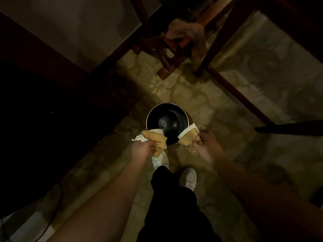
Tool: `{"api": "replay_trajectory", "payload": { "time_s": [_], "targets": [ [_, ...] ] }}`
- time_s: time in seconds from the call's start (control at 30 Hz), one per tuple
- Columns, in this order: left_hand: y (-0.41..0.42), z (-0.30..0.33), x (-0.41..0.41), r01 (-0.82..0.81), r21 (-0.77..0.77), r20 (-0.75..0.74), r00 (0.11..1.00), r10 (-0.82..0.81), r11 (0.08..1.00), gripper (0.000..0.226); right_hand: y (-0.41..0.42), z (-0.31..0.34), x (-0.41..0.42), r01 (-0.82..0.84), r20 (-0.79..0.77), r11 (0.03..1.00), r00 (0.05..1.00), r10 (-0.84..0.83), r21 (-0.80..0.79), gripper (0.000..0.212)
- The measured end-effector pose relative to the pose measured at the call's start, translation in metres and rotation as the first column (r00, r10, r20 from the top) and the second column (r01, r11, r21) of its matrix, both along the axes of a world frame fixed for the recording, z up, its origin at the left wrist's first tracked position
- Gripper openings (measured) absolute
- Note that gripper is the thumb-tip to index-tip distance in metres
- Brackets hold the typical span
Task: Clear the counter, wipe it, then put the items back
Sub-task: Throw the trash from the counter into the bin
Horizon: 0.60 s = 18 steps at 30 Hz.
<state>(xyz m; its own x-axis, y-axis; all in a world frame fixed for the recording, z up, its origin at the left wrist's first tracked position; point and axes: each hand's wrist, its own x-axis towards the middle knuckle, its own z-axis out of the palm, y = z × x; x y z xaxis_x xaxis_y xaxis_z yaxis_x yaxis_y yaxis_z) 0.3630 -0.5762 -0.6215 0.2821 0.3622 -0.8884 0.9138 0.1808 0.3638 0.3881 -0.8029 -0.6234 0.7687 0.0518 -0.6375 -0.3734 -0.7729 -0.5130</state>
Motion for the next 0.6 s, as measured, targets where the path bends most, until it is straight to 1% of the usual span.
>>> {"api": "replay_trajectory", "payload": {
  "time_s": [0.03,0.13,0.23,0.3,0.47,0.57,0.6],
  "targets": [
    [0.002,-0.014,0.003,0.015,0.003,-0.009,1.0,-0.015,1.0,0.006,0.005,-0.014,0.005,-0.001,-0.011,1.0,1.0,0.0,-0.017,0.023],
    [0.005,-0.052,0.013,0.061,0.002,-0.013,0.998,-0.061,0.998,0.01,0.023,-0.054,0.019,-0.034,-0.047,0.996,0.998,0.031,-0.076,0.027],
    [0.007,-0.086,0.024,0.089,-0.005,-0.02,0.996,-0.089,0.996,0.01,0.041,-0.088,0.031,-0.087,-0.004,0.986,0.996,0.087,-0.144,0.031],
    [0.007,-0.108,0.032,0.153,-0.017,-0.027,0.988,-0.154,0.988,0.009,0.048,-0.107,0.039,-0.12,-0.016,0.978,0.993,0.119,-0.17,0.031],
    [0.006,-0.148,0.051,0.25,-0.069,-0.016,0.968,-0.252,0.966,0.014,0.057,-0.138,0.054,-0.173,-0.046,0.949,0.985,0.167,-0.262,0.042],
    [0.006,-0.158,0.058,0.275,-0.069,-0.014,0.961,-0.276,0.959,0.011,0.061,-0.147,0.061,-0.193,-0.068,0.945,0.981,0.181,-0.265,0.051],
    [0.006,-0.162,0.06,0.299,-0.066,-0.012,0.954,-0.3,0.952,0.024,0.061,-0.148,0.063,-0.198,-0.07,0.946,0.98,0.187,-0.256,0.052]
  ]
}}
